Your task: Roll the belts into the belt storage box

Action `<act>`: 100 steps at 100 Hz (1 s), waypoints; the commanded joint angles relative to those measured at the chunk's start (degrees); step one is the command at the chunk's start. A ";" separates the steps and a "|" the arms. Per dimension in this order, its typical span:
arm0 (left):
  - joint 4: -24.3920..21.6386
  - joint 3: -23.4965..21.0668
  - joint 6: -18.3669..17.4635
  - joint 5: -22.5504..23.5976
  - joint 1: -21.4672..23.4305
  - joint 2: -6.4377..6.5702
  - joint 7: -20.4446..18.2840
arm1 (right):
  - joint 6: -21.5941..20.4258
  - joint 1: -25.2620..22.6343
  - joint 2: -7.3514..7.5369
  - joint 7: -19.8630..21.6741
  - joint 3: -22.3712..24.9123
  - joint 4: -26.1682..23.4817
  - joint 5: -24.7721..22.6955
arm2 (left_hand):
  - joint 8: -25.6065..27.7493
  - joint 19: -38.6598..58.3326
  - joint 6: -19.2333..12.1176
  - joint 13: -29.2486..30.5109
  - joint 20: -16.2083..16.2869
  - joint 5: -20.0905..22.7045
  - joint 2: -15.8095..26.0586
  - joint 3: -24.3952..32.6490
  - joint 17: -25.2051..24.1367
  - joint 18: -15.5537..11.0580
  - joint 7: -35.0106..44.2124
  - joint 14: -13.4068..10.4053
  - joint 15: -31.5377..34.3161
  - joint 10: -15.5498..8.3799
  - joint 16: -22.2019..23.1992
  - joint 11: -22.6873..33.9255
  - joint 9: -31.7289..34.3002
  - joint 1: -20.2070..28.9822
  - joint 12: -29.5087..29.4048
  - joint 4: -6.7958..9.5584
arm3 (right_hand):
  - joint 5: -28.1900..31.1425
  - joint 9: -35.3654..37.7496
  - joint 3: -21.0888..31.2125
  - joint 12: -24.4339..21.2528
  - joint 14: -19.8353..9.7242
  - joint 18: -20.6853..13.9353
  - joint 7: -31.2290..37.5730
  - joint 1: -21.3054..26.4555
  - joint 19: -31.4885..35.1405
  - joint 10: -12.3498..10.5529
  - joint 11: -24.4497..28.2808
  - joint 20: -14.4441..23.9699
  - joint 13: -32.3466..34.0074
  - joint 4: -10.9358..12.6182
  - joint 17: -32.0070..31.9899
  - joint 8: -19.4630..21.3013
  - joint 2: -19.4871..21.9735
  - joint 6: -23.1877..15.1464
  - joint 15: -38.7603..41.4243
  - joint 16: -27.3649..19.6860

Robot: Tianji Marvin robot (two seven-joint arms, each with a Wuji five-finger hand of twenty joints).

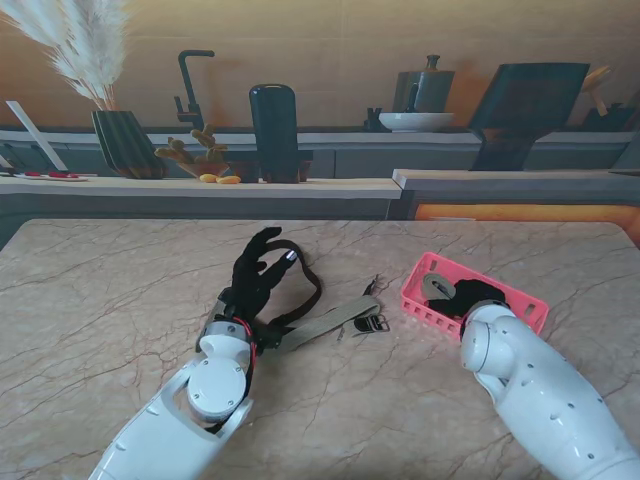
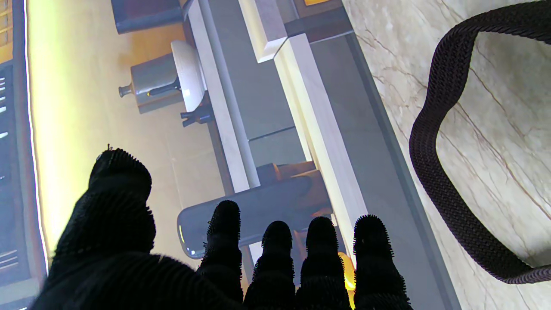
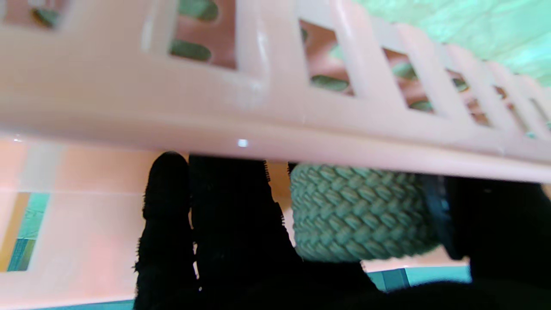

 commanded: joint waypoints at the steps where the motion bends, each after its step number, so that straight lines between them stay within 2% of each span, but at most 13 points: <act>1: -0.42 -0.07 -0.05 0.19 0.42 -0.36 0.04 | 0.12 -0.66 -0.35 0.25 -0.27 0.05 0.52 | 0.81 1.47 0.17 0.91 -0.66 1.42 1.61 -1.55 -0.45 0.01 1.57 -0.09 1.05 0.41 0.16 1.99 1.22 1.24 -0.19 2.18 | 0.92 -0.05 0.34 -0.02 2.01 1.34 -5.82 -3.10 0.96 2.31 0.44 1.00 -1.40 2.76 -0.87 -1.05 3.97 -2.52 1.53 0.57; 7: -0.27 -0.09 -0.23 0.35 0.36 -0.37 0.16 | 0.32 -0.61 -0.35 0.30 -0.40 -0.01 0.54 | 0.82 1.57 0.22 0.95 -0.66 1.48 1.66 -1.54 -0.42 -0.02 1.59 -0.09 1.11 0.46 0.18 2.21 1.24 1.42 -0.16 2.21 | 0.00 -0.08 -0.31 0.12 1.94 1.98 -5.85 -5.12 1.18 2.34 0.67 1.15 -1.43 2.46 -0.72 -0.68 3.97 -2.14 1.76 0.70; 12: -0.18 -0.13 -0.38 0.35 0.32 -0.38 0.19 | 0.65 -0.56 -0.28 0.54 -0.59 -0.15 0.25 | 0.84 1.77 0.19 0.92 -0.70 1.54 1.77 -1.68 -0.45 -0.04 1.63 -0.15 1.24 0.43 0.23 2.28 1.20 1.61 -0.42 2.20 | -1.34 -0.64 -1.75 0.14 1.51 4.36 -6.23 -5.75 0.45 1.93 0.52 0.94 -1.81 2.10 -0.76 -0.21 3.11 -2.08 1.27 0.54; 19: -0.02 -0.18 -0.59 0.49 0.26 -0.37 0.25 | 1.24 -0.42 -0.24 0.41 -0.95 -0.09 -0.64 | 0.85 1.83 0.26 0.87 -0.72 1.50 1.73 -1.71 -0.46 0.01 1.64 -0.01 1.23 0.54 0.22 2.39 1.19 1.72 -0.43 2.22 | -2.69 -1.14 -2.89 0.09 1.23 5.74 -6.59 -6.43 -0.58 1.47 0.32 0.49 -2.15 2.14 -0.58 0.09 2.50 -2.08 0.19 0.09; 25: 0.17 -0.22 -0.78 0.79 0.17 -0.36 0.37 | 1.33 -0.44 -0.42 -0.62 -0.89 -0.04 -0.80 | 0.86 1.94 0.27 0.95 -0.70 1.50 1.73 -1.72 -0.42 -0.02 1.66 0.02 1.29 0.52 0.24 2.41 1.20 1.79 -0.47 2.24 | -3.77 -1.36 -3.12 -0.59 1.82 7.47 -7.05 -6.44 -2.59 1.26 -0.71 -0.63 -1.78 2.41 -0.54 0.10 2.04 -1.97 -4.46 -2.50; 30: 0.26 -0.27 -0.89 0.94 0.12 -0.39 0.57 | 1.33 -0.70 -0.59 -1.40 -0.59 -0.38 -0.66 | 0.87 2.04 0.27 0.97 -0.69 1.50 1.79 -1.67 -0.41 -0.07 1.69 -0.07 1.34 0.49 0.26 2.44 1.21 1.94 -0.49 2.26 | -5.33 -1.73 -3.11 -1.14 2.28 7.68 -8.39 -6.59 -3.31 1.16 -1.51 -1.11 -1.88 2.51 -0.69 -0.61 1.99 -1.82 -7.54 -4.18; 46: 0.32 -0.35 -1.10 1.03 0.12 -0.40 0.70 | 0.52 -1.79 -0.99 -3.93 0.51 -1.89 -1.39 | 0.94 2.26 0.27 0.91 -0.72 1.52 1.70 -1.63 -0.44 -0.03 1.86 -0.07 1.45 0.50 0.28 2.47 1.21 2.17 -0.57 2.30 | -6.27 -1.85 -2.73 -1.88 3.18 8.41 -9.48 -6.66 -3.92 1.02 -2.21 -1.69 -0.54 2.83 0.27 -1.54 2.38 -1.40 -9.92 -5.62; 60: 0.28 -0.41 -1.11 0.95 0.15 -0.38 0.62 | 0.25 -2.49 -1.04 -4.09 1.28 -3.59 -1.73 | 0.94 2.41 0.30 0.90 -0.75 1.54 1.70 -1.56 -0.47 0.02 1.92 -0.04 1.48 0.54 0.26 2.50 1.20 2.30 -0.60 2.33 | -5.65 -1.88 -2.39 -2.31 3.58 8.74 -9.39 -6.67 -4.09 1.40 -2.61 -2.00 0.00 3.00 0.88 -1.80 3.14 -1.51 -10.53 -6.03; 73: 0.16 -0.52 -1.14 1.02 0.29 -0.35 0.69 | 0.86 -2.62 -0.67 -2.77 1.05 -4.53 -3.42 | 0.94 2.47 0.30 0.89 -0.80 1.52 1.75 -1.55 -0.49 0.04 1.94 -0.01 1.49 0.58 0.25 2.51 1.19 2.29 -0.62 2.35 | -4.19 -1.53 -2.26 -3.44 4.19 9.39 -10.36 -6.95 -4.47 1.68 -4.12 -2.53 0.12 3.06 0.87 -2.87 4.79 -1.32 -11.49 -6.57; 89: -0.03 -0.62 -1.28 1.15 0.49 -0.34 0.83 | 2.98 -2.37 -0.56 -1.44 0.43 -4.92 -3.27 | 0.94 2.53 0.34 0.90 -0.87 1.52 1.84 -1.56 -0.49 -0.02 1.98 -0.06 1.51 0.48 0.23 2.52 1.21 2.30 -0.64 2.36 | -3.37 -3.04 -4.61 -4.67 5.22 9.84 -12.32 -6.47 -5.53 2.52 -6.96 -3.23 -1.48 3.31 -0.25 -3.94 9.46 -2.20 -13.31 -7.19; 100: -0.01 -0.69 -1.43 1.25 0.51 -0.34 0.94 | 2.99 -2.78 -0.80 -3.08 0.65 -4.87 -3.59 | 0.93 2.56 0.29 0.91 -0.92 1.54 1.89 -1.59 -0.49 0.03 1.99 -0.12 1.53 0.49 0.23 2.53 1.21 2.24 -0.65 2.36 | -3.56 -4.85 -7.42 -4.96 5.01 9.39 -13.41 -4.96 -6.16 3.14 -8.11 -3.13 -3.10 3.94 -1.35 -4.25 11.47 -2.83 -13.25 -6.79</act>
